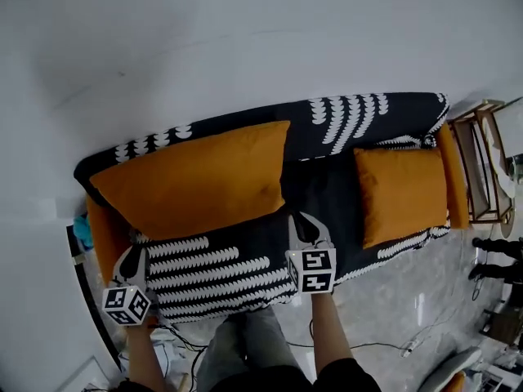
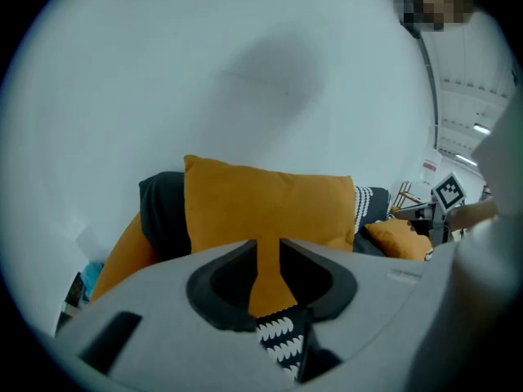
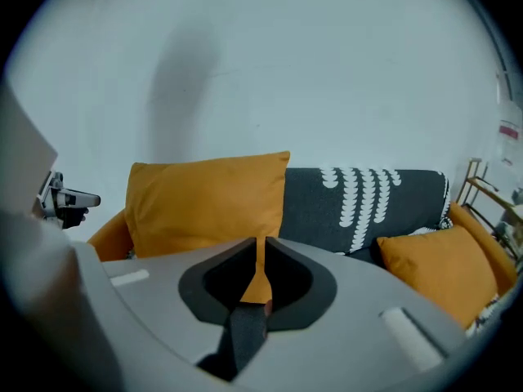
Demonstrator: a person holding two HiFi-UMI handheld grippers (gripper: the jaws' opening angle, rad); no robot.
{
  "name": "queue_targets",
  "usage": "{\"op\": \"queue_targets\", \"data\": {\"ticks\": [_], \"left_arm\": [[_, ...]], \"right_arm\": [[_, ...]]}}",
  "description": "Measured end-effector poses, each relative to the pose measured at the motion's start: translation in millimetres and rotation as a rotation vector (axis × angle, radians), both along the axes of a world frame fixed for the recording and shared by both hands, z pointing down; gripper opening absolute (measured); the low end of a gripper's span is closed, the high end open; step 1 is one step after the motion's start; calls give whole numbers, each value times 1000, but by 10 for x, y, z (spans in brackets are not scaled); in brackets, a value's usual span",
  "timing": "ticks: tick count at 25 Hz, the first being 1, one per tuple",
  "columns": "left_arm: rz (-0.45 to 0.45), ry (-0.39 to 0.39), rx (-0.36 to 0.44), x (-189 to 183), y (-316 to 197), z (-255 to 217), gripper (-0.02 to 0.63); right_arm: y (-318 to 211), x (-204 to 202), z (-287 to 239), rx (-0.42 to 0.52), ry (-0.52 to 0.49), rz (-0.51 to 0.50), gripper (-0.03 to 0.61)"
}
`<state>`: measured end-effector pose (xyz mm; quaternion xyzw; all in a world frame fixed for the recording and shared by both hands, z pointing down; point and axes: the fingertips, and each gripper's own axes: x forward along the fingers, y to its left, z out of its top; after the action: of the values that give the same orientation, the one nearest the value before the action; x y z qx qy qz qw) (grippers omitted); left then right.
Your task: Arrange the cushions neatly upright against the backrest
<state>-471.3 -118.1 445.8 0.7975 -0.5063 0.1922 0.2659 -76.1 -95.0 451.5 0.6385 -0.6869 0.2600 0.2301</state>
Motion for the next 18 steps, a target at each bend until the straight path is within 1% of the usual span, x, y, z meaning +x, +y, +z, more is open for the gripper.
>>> {"op": "queue_targets", "data": {"ticks": [2, 3, 7, 8, 9, 13, 18], "left_arm": [[36, 15, 23, 117, 69, -179, 63], [50, 28, 35, 173, 106, -263, 53], [97, 86, 57, 339, 308, -504, 27], [108, 98, 60, 375, 358, -554, 6], [124, 104, 64, 420, 411, -604, 1], [245, 83, 87, 692, 629, -815, 1], [407, 87, 143, 1191, 856, -1180, 1]], "right_arm": [[137, 37, -229, 27, 8, 34, 14], [210, 61, -340, 41, 9, 53, 8], [604, 112, -687, 79, 16, 113, 8], [712, 129, -759, 88, 14, 132, 8], [823, 147, -831, 95, 7, 152, 8], [1263, 180, -1096, 107, -4, 215, 8], [1739, 324, -1460, 153, 3, 291, 8]]}}
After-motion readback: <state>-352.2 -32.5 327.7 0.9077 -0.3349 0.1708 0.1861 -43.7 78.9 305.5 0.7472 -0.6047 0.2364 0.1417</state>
